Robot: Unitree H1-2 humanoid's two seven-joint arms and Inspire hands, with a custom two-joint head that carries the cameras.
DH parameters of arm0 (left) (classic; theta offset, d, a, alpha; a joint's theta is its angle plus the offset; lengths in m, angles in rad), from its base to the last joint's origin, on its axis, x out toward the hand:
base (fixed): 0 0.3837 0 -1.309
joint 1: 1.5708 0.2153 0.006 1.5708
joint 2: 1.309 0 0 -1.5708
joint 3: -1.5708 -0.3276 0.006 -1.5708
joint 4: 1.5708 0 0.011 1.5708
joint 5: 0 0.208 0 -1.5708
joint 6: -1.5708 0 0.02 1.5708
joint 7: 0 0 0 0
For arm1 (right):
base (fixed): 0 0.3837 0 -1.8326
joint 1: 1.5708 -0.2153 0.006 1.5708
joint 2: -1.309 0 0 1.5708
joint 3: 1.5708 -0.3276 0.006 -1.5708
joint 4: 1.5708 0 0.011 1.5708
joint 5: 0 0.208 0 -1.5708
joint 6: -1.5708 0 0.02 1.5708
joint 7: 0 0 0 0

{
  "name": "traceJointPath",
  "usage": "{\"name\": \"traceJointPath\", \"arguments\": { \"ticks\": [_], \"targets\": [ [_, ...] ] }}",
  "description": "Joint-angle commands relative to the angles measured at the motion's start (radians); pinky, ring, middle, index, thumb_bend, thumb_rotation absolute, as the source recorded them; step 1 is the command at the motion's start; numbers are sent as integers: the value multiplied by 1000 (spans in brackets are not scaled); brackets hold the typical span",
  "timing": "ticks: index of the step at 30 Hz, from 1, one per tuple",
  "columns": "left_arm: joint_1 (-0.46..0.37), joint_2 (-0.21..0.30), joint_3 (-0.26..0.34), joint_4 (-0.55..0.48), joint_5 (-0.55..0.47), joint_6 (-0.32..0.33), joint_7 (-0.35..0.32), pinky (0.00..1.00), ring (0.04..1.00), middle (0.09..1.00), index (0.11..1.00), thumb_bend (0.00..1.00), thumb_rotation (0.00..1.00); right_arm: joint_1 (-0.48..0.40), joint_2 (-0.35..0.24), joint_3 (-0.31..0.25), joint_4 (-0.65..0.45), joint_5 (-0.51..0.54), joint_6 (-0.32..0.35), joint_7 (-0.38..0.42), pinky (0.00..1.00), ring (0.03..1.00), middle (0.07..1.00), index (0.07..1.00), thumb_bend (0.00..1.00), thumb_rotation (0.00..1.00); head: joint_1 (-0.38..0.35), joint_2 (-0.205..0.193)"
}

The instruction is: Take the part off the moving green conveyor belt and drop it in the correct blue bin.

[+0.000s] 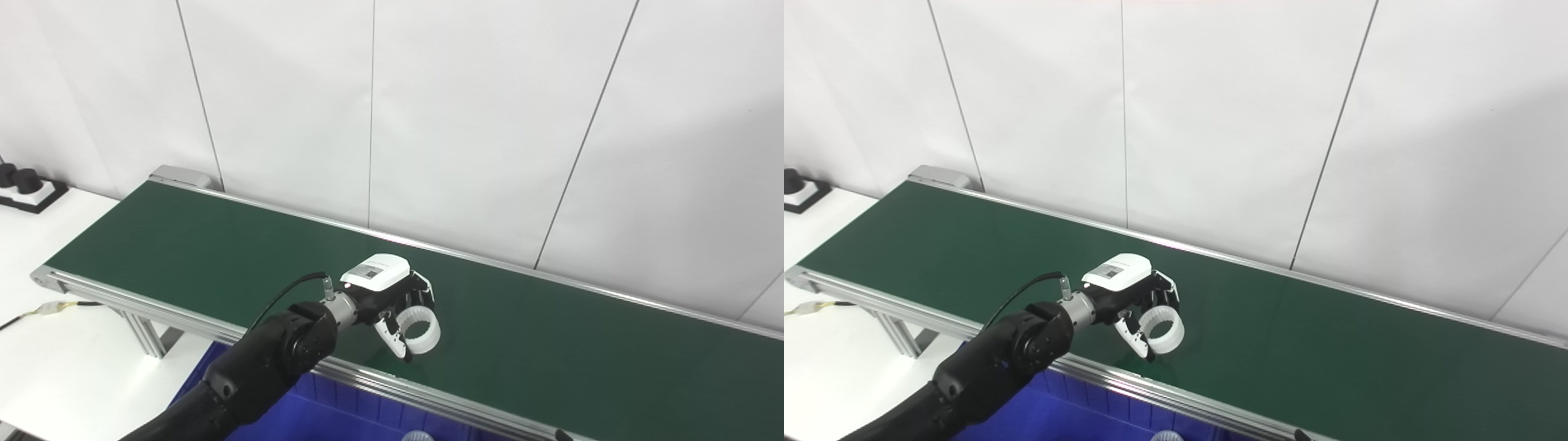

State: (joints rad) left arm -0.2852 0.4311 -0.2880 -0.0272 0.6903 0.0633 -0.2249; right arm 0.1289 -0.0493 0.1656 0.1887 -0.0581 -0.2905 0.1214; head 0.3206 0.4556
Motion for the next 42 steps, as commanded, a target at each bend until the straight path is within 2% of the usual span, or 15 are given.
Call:
{"name": "traceJointPath", "arguments": {
  "ticks": [1,11,12,15,17,18,19,21,22,26,27,29,36,37,42],
  "targets": [
    [29,20,38,-119,-11,17,1,460,467,506,477,502,0,-5,-1,-4,-39,17,-38,8,773,831,867,918,290,756,1,5],
    [193,-34,122,-325,-49,71,-11,362,403,475,520,501,0,5,-8,-5,-64,25,-28,12,775,833,868,917,288,702,-15,40],
    [219,-43,129,-351,-45,90,-16,361,403,475,520,501,0,10,-11,-5,-77,27,-20,14,775,833,868,917,288,701,-25,67],
    [291,-67,146,-419,-30,144,-33,326,391,484,517,501,0,22,-18,-7,-110,33,-3,19,778,834,870,919,303,682,-30,89],
    [331,-72,154,-440,-25,155,-30,319,390,487,516,501,0,31,-24,-9,-136,35,14,23,781,835,870,920,300,667,-29,126],
    [350,-73,157,-451,-20,166,-32,315,392,487,514,501,0,34,-27,-11,-151,37,25,25,786,836,870,921,296,648,-27,163],
    [361,-74,160,-459,-17,173,-34,315,392,487,514,501,0,37,-29,-12,-161,39,32,26,787,836,870,921,295,644,-27,163],
    [369,-76,163,-466,-12,181,-39,314,394,486,513,501,0,39,-30,-13,-170,40,40,28,789,836,870,920,292,627,-27,163],
    [387,-78,171,-470,-19,184,-35,318,396,486,512,502,0,42,-33,-17,-182,46,53,29,788,835,869,919,303,632,-29,217],
    [430,-91,194,-479,-37,186,-27,335,396,484,512,502,0,46,-44,-27,-206,69,78,37,777,831,864,914,351,667,-28,233],
    [440,-96,199,-475,-34,189,-27,335,396,484,512,502,0,47,-49,-32,-210,74,82,38,777,831,864,914,353,668,-21,267],
    [457,-104,206,-463,-29,194,-26,326,400,489,509,502,0,47,-59,-41,-218,82,91,40,777,826,857,905,398,709,-10,289],
    [483,-137,206,-408,-42,176,1,358,411,493,506,503,0,38,-80,-58,-228,100,107,54,763,817,847,894,445,735,16,320],
    [489,-145,201,-397,-29,177,8,358,411,494,506,503,0,38,-84,-61,-233,106,114,57,763,817,847,894,446,735,36,342],
    [504,-167,195,-356,-23,182,14,361,411,496,508,503,0,39,-95,-71,-250,124,137,64,771,819,844,890,472,740,45,349]
  ]
}}
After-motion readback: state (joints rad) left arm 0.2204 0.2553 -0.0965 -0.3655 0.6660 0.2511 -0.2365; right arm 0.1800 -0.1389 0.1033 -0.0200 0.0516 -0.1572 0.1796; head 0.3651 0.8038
